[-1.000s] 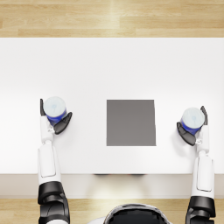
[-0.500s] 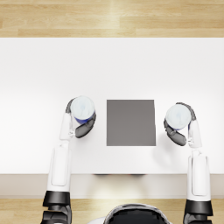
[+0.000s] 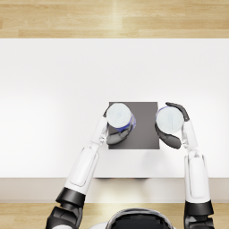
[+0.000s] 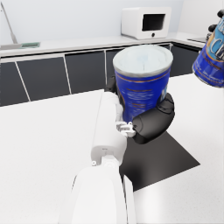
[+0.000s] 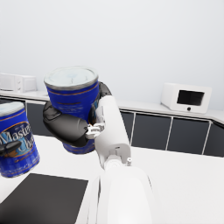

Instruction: Pick up the blue can on the left and place it in the middle, then pick up the blue can on the right and place it on top of the can in the middle

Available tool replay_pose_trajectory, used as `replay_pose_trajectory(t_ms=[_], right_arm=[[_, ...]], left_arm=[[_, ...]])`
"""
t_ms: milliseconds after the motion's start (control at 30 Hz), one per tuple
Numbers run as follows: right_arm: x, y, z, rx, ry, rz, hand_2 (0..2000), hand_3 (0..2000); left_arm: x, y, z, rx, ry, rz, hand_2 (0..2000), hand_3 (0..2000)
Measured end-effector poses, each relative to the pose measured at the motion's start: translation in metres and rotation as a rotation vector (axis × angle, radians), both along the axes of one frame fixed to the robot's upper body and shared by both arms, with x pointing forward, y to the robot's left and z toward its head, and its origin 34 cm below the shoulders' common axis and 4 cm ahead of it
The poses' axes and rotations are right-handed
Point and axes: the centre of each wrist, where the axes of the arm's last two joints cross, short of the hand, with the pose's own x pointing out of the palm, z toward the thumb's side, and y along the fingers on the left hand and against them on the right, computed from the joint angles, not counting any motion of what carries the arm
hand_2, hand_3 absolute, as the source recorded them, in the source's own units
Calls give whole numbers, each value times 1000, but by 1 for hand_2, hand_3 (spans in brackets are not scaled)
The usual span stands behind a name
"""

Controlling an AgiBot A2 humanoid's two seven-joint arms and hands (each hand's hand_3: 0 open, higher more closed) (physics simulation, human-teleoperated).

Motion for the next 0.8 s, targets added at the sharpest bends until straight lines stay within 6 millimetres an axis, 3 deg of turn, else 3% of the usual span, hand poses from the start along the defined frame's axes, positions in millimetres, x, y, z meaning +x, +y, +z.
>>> replay_pose_trajectory(t_ms=[233, 500, 533, 567, 633, 667, 800], right_arm=[[-2, 7, 13, 13, -47, 15, 2000, 1520], [-3, 15, 25, 20, -91, 44, 2000, 1520], [-3, 16, 27, 21, -97, 50, 2000, 1520], [-2, 18, 29, 22, -102, 54, 2000, 1520], [-1, 22, 32, 23, -112, 68, 2000, 1520], [0, 25, 35, 24, -117, 76, 2000, 1520], [6, 43, 43, 21, -131, 126, 2000, 1520]], left_arm=[[1, -26, -38, 32, 37, -68, 2000, 1520], [2, -32, -68, 62, 138, -77, 2000, 1520], [2, -32, -70, 61, 145, -74, 639, 1193], [2, -32, -71, 58, 148, -75, 0, 867], [1, -33, -72, 49, 148, -85, 0, 213], [0, -34, -72, 45, 148, -95, 0, 0], [-8, -35, -71, 32, 129, -101, 0, 0]])
